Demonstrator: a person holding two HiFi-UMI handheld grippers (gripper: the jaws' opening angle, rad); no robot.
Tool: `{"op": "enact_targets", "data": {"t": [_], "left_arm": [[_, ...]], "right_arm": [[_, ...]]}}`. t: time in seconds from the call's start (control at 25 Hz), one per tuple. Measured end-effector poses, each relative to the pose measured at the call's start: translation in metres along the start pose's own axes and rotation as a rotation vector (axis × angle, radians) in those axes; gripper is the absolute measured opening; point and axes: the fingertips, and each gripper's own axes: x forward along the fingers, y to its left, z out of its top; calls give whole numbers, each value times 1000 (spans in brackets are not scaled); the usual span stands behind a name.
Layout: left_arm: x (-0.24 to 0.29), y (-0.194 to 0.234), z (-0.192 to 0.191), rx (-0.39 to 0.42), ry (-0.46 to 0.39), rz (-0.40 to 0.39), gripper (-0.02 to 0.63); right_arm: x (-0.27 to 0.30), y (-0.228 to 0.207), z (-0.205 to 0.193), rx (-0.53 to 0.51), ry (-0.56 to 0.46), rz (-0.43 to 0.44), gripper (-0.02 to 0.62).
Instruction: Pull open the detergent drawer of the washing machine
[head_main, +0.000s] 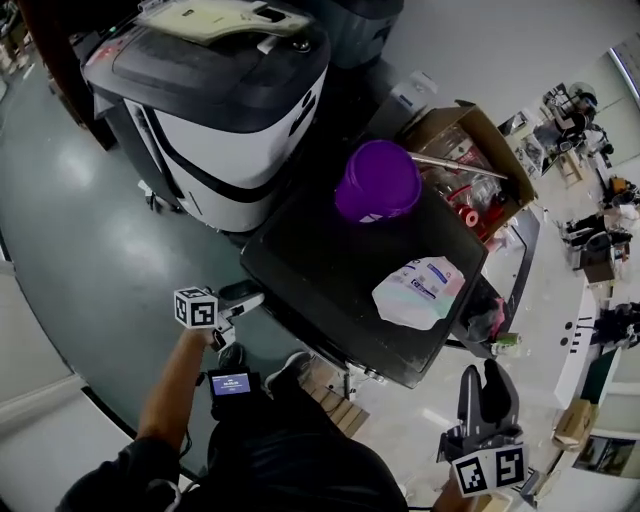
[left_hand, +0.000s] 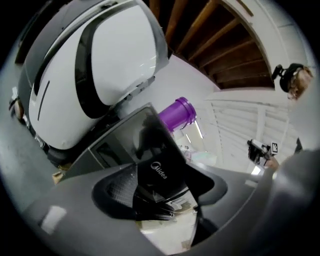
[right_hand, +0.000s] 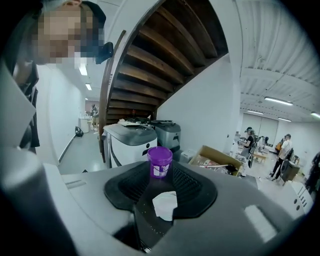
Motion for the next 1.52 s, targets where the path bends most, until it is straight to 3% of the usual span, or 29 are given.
{"op": "enact_targets", "data": {"t": [0.2,0.32,0.48,0.6,0.72,0.88,1.16,1.28,1.52], "left_arm": [[18,26,-16,-88,-119,-21,342],[26,14,-15,-113,-174,-95,347],[32,7,-7,-143,-265,-192,393],[34,9,2,-159,-318,-212,488],[35,9,3,-192,-355,-238,488],[32,6,3,-360,-427,-330,446],[6,3,-13,-432,-494,-357,383],[-10,2,-24,-462,-484,-369,376],[-50,-9,-49,-464,-345,-390,373]], "right_arm": [[8,-4,-17,-3,44,33,117],[9,-10,-29,-4,68,38,117],[10,-13,-42,-1,94,57,117],[6,-15,-51,-1,111,59,117],[3,-20,-62,6,137,49,117],[-1,-16,-70,10,162,49,117],[-17,-31,-73,30,187,-46,117],[-18,-37,-76,51,201,-82,117],[-9,-25,-71,70,207,-81,117]]}}
